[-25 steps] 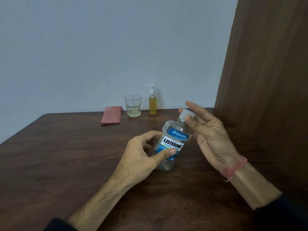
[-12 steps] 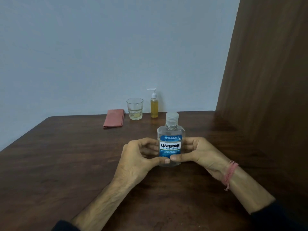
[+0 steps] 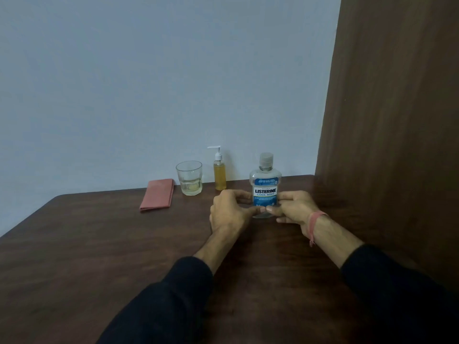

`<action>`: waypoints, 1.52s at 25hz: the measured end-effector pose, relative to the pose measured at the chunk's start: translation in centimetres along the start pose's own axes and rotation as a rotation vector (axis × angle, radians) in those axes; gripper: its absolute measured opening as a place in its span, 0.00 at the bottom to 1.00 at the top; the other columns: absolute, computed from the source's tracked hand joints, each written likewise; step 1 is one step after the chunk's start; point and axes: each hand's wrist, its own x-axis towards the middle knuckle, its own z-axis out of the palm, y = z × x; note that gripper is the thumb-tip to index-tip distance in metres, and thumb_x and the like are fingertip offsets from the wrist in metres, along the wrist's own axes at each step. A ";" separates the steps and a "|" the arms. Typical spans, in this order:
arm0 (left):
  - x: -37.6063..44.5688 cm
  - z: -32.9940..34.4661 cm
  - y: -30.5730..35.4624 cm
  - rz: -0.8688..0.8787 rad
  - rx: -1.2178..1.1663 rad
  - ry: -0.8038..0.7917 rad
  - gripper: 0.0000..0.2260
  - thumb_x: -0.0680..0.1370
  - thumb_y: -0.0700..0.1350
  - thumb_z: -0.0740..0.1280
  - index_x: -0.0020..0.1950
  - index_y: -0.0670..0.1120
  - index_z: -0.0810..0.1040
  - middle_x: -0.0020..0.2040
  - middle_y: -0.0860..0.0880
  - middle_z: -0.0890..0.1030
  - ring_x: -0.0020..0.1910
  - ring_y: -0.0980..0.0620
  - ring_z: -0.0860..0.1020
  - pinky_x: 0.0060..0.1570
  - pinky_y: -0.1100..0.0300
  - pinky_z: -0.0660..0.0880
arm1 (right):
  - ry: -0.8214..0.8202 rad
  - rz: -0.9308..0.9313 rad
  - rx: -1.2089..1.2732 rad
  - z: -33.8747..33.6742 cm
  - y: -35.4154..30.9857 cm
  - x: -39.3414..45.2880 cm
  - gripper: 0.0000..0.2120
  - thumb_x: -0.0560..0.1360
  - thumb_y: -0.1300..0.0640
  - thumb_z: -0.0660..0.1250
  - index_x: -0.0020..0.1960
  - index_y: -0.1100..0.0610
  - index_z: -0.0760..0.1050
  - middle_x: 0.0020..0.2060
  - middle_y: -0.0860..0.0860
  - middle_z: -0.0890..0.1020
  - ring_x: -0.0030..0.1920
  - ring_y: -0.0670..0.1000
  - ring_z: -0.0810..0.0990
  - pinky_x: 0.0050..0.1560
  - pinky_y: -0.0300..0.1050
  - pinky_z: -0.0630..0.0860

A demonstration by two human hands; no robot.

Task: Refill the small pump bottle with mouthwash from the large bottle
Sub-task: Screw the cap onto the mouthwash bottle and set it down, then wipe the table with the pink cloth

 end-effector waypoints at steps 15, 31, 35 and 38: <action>15.0 6.3 -0.3 -0.173 -0.131 0.122 0.26 0.74 0.53 0.87 0.71 0.54 0.88 0.66 0.53 0.91 0.69 0.52 0.87 0.68 0.51 0.81 | 0.128 0.022 -0.047 2.6 -2.5 16.9 0.21 0.73 0.66 0.81 0.64 0.55 0.86 0.57 0.53 0.88 0.55 0.52 0.87 0.43 0.45 0.85; 3.6 -15.8 -10.0 -0.096 0.679 0.065 0.22 0.84 0.62 0.74 0.77 0.58 0.82 0.75 0.51 0.84 0.75 0.46 0.80 0.73 0.44 0.81 | 0.001 -0.048 -0.378 3.6 -1.5 5.1 0.20 0.71 0.57 0.85 0.58 0.49 0.80 0.62 0.51 0.80 0.63 0.55 0.80 0.65 0.57 0.82; 4.9 -16.3 -11.4 -0.097 0.852 0.013 0.20 0.90 0.58 0.65 0.76 0.50 0.82 0.72 0.43 0.86 0.68 0.40 0.84 0.68 0.43 0.82 | -0.096 -0.098 -0.452 5.1 -1.7 1.0 0.16 0.74 0.54 0.82 0.58 0.47 0.80 0.62 0.48 0.79 0.66 0.54 0.79 0.71 0.59 0.78; 4.9 -16.4 -10.6 0.049 1.128 0.010 0.11 0.89 0.45 0.67 0.66 0.42 0.86 0.63 0.39 0.87 0.61 0.37 0.87 0.61 0.44 0.84 | -0.165 -0.082 -0.409 5.2 -0.8 -2.3 0.16 0.74 0.54 0.82 0.59 0.46 0.81 0.61 0.47 0.80 0.64 0.51 0.80 0.65 0.54 0.82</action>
